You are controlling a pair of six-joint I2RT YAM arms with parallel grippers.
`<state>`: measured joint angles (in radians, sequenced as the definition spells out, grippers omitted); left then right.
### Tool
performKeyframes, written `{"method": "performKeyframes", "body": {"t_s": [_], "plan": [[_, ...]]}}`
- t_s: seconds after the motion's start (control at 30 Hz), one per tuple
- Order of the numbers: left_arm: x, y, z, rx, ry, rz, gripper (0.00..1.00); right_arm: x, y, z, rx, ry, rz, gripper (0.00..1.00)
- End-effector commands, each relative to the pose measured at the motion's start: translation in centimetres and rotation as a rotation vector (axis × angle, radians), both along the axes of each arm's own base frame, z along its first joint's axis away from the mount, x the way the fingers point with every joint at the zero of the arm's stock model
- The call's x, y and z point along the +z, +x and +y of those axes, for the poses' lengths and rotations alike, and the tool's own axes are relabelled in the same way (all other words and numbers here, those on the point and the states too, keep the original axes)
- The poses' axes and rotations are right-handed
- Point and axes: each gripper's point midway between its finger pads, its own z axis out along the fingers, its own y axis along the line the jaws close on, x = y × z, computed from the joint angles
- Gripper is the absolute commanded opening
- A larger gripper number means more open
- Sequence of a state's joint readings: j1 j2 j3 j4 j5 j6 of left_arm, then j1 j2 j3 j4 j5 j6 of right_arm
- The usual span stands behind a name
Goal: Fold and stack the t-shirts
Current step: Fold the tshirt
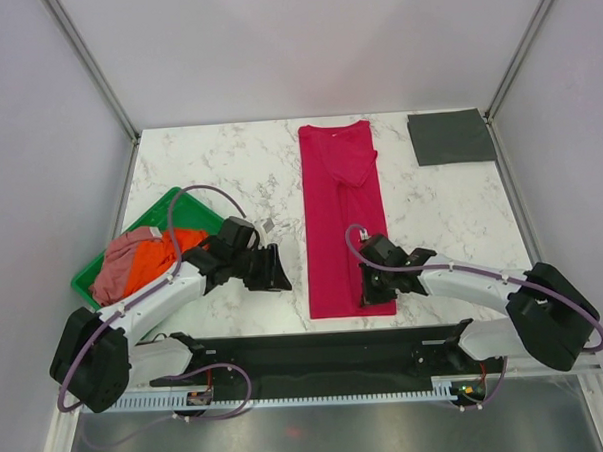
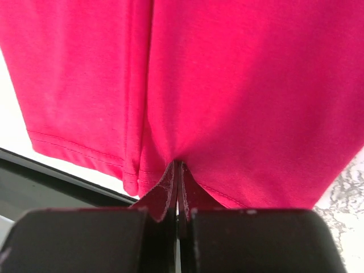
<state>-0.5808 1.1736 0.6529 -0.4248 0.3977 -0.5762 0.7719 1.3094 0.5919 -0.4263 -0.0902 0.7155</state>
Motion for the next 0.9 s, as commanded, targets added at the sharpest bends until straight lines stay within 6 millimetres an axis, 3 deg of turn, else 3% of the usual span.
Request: {"method": "performKeyframes", "body": {"t_s": [0.0, 0.17, 0.27, 0.5, 0.77, 0.87], "plan": [[0.1, 0.1, -0.3, 0.01, -0.001, -0.002, 0.46, 0.9, 0.5, 1.0, -0.011, 0.059, -0.044, 0.0], [0.4, -0.3, -1.0, -0.022, -0.006, -0.008, 0.46, 3.4, 1.5, 1.7, -0.026, 0.091, -0.088, 0.0], [0.6, -0.5, -1.2, -0.03, -0.009, -0.012, 0.46, 3.9, 1.5, 2.1, -0.024, 0.105, -0.087, 0.0], [0.8, -1.0, -1.3, -0.024, -0.026, -0.002, 0.45, 3.2, 0.0, 2.5, -0.015, 0.098, -0.067, 0.0], [0.0, -1.3, -1.2, -0.037, 0.004, -0.001, 0.45, 0.4, -1.0, 1.1, -0.035, 0.019, -0.047, 0.0], [0.1, -1.7, -1.5, -0.046, 0.006, 0.001, 0.45, 0.3, -1.2, 1.2, -0.036, 0.025, -0.051, 0.0]]}}
